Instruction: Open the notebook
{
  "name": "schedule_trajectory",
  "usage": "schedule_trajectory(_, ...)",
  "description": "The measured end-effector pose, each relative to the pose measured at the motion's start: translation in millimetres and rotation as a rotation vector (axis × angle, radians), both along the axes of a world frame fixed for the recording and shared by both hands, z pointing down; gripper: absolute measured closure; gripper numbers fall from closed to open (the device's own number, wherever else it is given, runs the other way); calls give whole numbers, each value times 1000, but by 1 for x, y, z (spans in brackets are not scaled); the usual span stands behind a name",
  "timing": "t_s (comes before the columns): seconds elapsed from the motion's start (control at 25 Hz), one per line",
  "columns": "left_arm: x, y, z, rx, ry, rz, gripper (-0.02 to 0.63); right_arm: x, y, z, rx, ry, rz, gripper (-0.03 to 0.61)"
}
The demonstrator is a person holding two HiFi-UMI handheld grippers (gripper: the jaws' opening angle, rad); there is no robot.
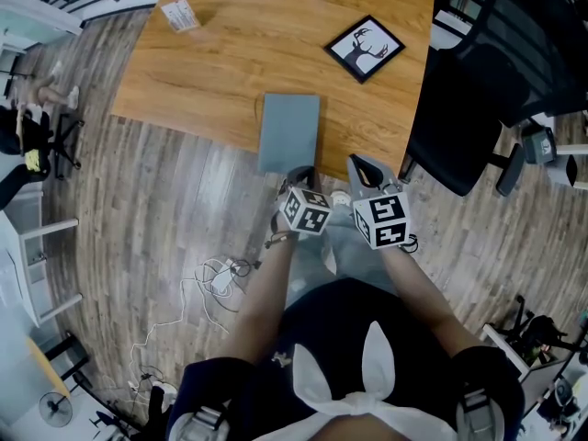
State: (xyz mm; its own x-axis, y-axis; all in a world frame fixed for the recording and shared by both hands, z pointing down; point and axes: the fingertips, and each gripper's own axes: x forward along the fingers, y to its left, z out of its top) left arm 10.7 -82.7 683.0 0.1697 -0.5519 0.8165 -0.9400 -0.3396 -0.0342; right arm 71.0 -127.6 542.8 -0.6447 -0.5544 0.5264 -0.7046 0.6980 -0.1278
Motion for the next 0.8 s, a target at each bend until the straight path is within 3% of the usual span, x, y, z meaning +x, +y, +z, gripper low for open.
schedule_trajectory(0.48, -8, 3, -38, 54, 133, -64, 595, -1, 0, -13, 24, -12, -8, 581)
schedule_trajectory(0.8, -25, 5, -80, 105, 258, -153, 595, -7, -1, -23, 42, -21, -38, 581)
